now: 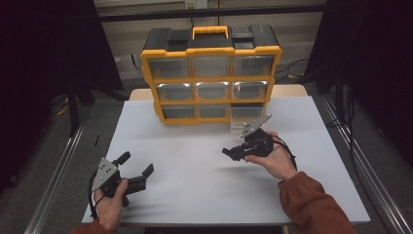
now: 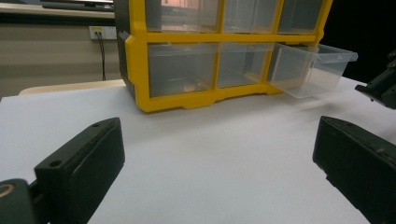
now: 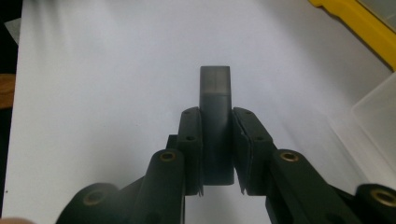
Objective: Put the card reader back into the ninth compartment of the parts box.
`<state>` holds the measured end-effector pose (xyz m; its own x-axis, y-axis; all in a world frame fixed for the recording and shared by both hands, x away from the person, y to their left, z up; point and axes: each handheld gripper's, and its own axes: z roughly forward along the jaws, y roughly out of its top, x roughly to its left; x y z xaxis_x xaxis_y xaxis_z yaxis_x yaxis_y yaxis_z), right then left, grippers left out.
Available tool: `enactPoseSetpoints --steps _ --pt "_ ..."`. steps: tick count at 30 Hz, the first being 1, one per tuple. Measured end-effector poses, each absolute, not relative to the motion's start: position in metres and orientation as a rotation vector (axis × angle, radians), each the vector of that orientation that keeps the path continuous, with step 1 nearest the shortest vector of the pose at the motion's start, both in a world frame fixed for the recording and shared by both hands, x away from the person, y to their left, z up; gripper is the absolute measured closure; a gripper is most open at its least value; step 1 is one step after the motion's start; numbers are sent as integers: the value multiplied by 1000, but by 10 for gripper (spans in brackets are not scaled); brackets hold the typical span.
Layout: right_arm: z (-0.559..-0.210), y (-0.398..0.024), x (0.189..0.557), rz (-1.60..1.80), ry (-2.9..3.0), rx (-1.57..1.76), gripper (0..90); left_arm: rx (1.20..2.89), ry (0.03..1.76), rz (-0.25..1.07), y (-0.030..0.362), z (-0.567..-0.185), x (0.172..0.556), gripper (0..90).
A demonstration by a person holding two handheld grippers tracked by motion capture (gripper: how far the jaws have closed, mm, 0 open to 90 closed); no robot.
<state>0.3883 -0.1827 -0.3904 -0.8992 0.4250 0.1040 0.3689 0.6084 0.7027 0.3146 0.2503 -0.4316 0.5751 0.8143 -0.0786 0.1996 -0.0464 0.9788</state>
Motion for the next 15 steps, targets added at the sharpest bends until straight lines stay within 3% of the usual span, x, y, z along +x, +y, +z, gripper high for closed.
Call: enactPoseSetpoints --steps 15 --pt "-378 -190 388 1213 2699 681 737 1563 890 617 250 -432 315 22"
